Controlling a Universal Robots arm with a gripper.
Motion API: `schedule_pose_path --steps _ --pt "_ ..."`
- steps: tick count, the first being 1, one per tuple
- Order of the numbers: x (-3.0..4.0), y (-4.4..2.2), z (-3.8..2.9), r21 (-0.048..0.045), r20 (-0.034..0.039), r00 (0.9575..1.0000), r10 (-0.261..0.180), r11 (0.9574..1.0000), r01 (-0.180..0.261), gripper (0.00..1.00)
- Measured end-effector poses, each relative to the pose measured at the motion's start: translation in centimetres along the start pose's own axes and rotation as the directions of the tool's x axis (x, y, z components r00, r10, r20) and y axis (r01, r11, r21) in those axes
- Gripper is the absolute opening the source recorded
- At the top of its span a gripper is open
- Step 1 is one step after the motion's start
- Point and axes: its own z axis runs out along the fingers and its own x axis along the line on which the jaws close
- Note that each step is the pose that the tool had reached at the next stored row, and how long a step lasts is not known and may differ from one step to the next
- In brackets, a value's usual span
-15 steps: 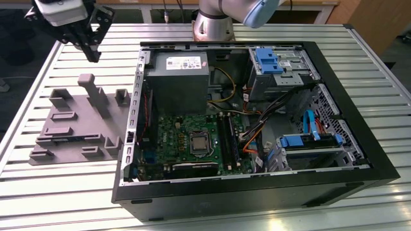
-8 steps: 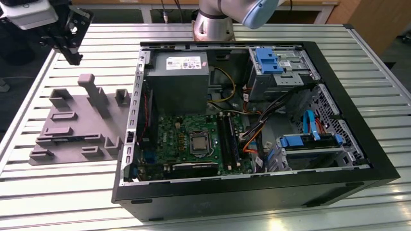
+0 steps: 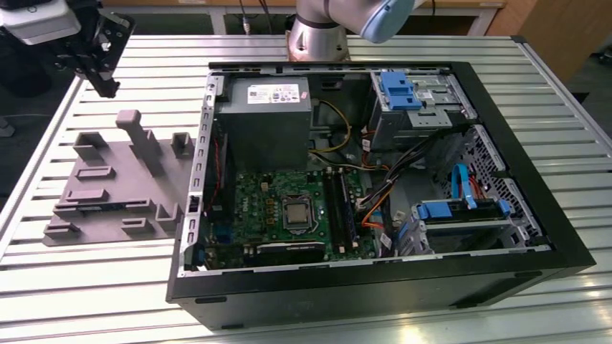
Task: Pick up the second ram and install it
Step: 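Reach for the second ram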
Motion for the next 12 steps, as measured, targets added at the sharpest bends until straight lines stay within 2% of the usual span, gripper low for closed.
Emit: schedule_pose_path --steps 3,12 --pt "0.53 -0.04 -0.01 -0.0001 0.0 1.0 0.0 1.0 0.0 0.11" --pt "3.55 -0.55 -0.11 0.0 0.0 1.0 0.0 1.0 0.0 0.11"
